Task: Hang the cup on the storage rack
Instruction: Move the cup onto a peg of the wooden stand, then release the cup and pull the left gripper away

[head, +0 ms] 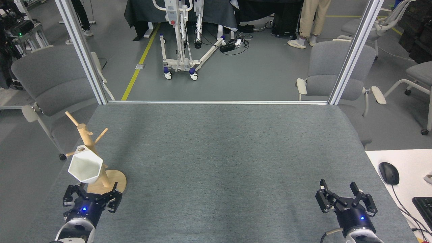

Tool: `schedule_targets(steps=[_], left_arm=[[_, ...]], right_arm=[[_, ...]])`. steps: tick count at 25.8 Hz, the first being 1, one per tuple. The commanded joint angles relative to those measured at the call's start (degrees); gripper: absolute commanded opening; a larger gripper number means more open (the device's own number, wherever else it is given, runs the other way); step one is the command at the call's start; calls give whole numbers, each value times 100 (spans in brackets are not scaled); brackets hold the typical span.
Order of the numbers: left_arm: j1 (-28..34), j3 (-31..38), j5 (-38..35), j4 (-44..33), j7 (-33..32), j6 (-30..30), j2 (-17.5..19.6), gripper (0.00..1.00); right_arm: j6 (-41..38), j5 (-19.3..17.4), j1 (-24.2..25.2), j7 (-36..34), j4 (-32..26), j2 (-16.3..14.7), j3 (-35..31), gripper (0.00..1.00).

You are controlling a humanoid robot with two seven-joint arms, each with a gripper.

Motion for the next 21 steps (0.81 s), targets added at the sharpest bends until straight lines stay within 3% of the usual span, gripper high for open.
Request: schedule_targets(steps=[1, 8, 16, 21], left_arm=[[32, -67, 1, 29, 31, -23, -150, 98], [93, -111, 36, 38, 40, -137, -484, 99], [190, -199, 45, -120, 92, -357, -1398, 99], [85, -1131, 229, -243, 163, 12, -1477, 99]], right_arm=[[1, -7, -8, 1, 24, -59, 5, 99], [1, 2, 10, -8, 59, -130, 5, 99], [1, 2, 27, -8, 156, -191, -4, 99], [-17, -77, -34, 1, -11, -358, 5, 99]])
